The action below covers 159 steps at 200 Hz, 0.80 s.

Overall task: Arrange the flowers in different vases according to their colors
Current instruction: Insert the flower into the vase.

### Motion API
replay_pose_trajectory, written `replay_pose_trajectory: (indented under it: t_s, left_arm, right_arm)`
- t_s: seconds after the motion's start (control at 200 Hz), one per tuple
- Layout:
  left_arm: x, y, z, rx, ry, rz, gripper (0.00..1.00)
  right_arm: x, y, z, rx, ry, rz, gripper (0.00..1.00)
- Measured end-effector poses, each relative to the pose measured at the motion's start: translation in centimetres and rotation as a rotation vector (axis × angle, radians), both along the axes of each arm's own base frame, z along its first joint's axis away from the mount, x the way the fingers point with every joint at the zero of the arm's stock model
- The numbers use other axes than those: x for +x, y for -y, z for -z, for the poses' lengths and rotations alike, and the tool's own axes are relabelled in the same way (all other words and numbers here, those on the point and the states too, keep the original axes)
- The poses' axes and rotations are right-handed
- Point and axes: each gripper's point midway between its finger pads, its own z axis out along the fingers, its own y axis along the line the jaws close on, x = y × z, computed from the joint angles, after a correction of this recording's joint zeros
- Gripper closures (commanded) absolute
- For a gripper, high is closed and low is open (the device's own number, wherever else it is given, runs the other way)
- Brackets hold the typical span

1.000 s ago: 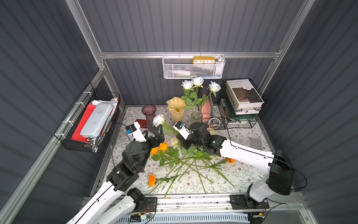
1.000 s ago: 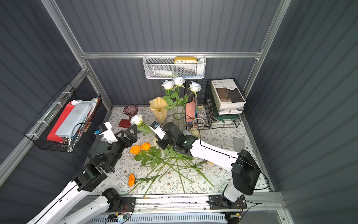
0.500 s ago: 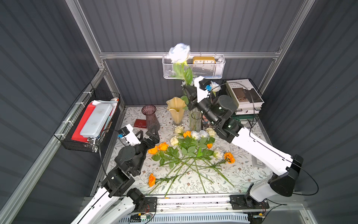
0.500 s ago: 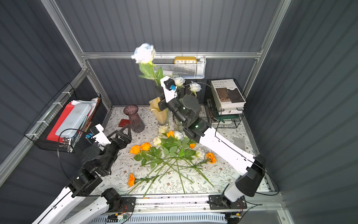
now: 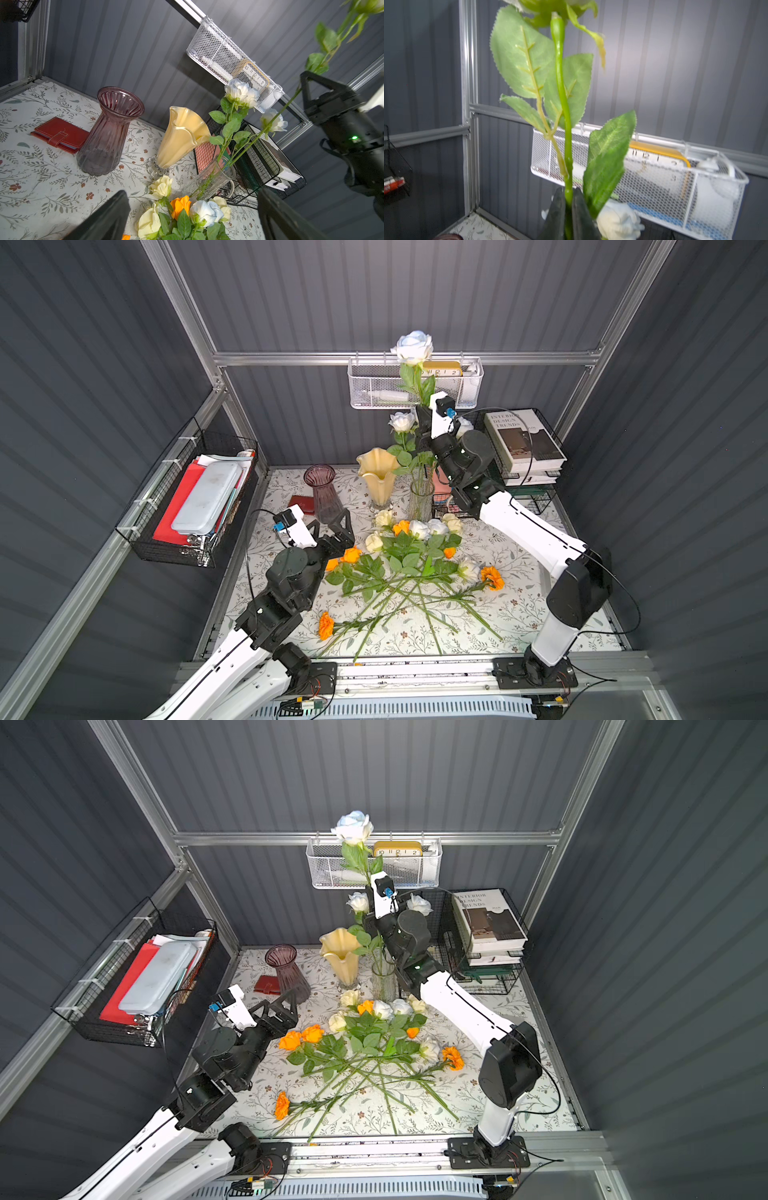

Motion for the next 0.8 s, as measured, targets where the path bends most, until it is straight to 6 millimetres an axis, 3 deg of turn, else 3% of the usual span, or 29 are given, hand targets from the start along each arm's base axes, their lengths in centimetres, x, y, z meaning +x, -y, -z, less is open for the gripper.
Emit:
replay_pose_trajectory:
  t_s: [0.18,0.285,0.325,0.415,0.455,0.515,0.595,0.796]
  left_arm:
    - [0.5,0.4,1.2,0.017,-0.021,0.0,0.01]
    - [0.6,0.5,1.9,0.022,-0.027,0.001,0.01]
    - [0.7,0.6,2.0,0.023,-0.028,0.002,0.01]
    - [0.7,0.7,2.0,0.02,-0.026,0.006,0.01]
    - [0.7,0.7,1.9,0.018,-0.023,0.008,0.01]
    - [0.7,0.7,1.7,0.015,-0.019,0.008,0.01]
    - [0.6,0.8,1.7,0.013,-0.017,0.012,0.01]
    - [1.1,2.0,2.2,0.02,-0.03,0.056,0.01]
  right_arm:
    - [0.9,0.7,6.5,-0.023,-0.077,0.014,1.0]
    - [0.6,0.8,9.9,-0.034,-0.1,0.016,0.93]
    - [0.5,0.9,10.8,-0.038,-0.107,0.015,0.84]
    - [0.1,1.0,12.0,-0.041,-0.109,0.011,0.42]
    - [-0.1,1.1,12.2,-0.041,-0.11,0.009,0.3]
    - [-0.7,1.5,12.0,-0.041,-0.104,0.009,0.21]
    - [-2.0,2.3,10.8,-0.023,-0.088,0.008,0.17]
    - [-7.0,4.8,5.1,0.046,-0.046,-0.02,0.13]
